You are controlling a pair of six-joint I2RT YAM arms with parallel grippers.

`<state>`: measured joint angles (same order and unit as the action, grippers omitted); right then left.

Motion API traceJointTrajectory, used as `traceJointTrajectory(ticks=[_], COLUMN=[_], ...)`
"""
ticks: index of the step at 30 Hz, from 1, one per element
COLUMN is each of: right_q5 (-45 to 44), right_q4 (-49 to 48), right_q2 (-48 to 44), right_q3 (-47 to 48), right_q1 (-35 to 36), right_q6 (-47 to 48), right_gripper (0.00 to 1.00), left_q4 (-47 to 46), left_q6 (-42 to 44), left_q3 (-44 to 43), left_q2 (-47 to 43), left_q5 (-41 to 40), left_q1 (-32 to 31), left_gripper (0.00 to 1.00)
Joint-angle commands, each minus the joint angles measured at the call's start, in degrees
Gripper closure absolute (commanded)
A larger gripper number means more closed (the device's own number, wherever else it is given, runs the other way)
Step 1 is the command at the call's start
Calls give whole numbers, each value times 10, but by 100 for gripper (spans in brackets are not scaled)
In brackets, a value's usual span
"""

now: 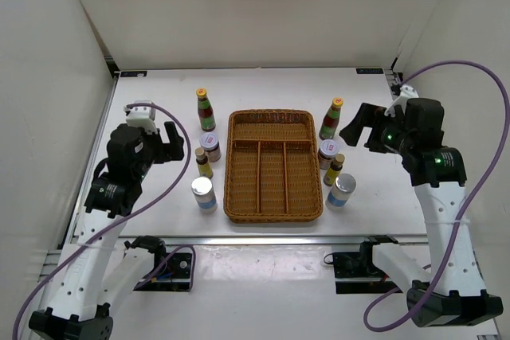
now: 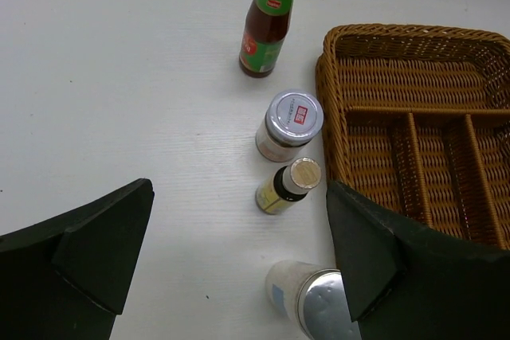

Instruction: Organize the condiment bottles

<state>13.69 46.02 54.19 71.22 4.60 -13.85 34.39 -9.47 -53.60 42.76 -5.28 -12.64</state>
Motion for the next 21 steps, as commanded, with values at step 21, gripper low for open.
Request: traceJointTrajectory(ticks=[21], right_q5=[-78], right_q4=[147], right_q2=[-32], right_q3=[-105], right_q1=[47], right_q6=[-82], right_gripper=[0], left_q4=[43], left_q6=[-73], left_q3=[20], left_q2=[15], left_q5=[-50], left_q1=[-62], left_gripper=[0])
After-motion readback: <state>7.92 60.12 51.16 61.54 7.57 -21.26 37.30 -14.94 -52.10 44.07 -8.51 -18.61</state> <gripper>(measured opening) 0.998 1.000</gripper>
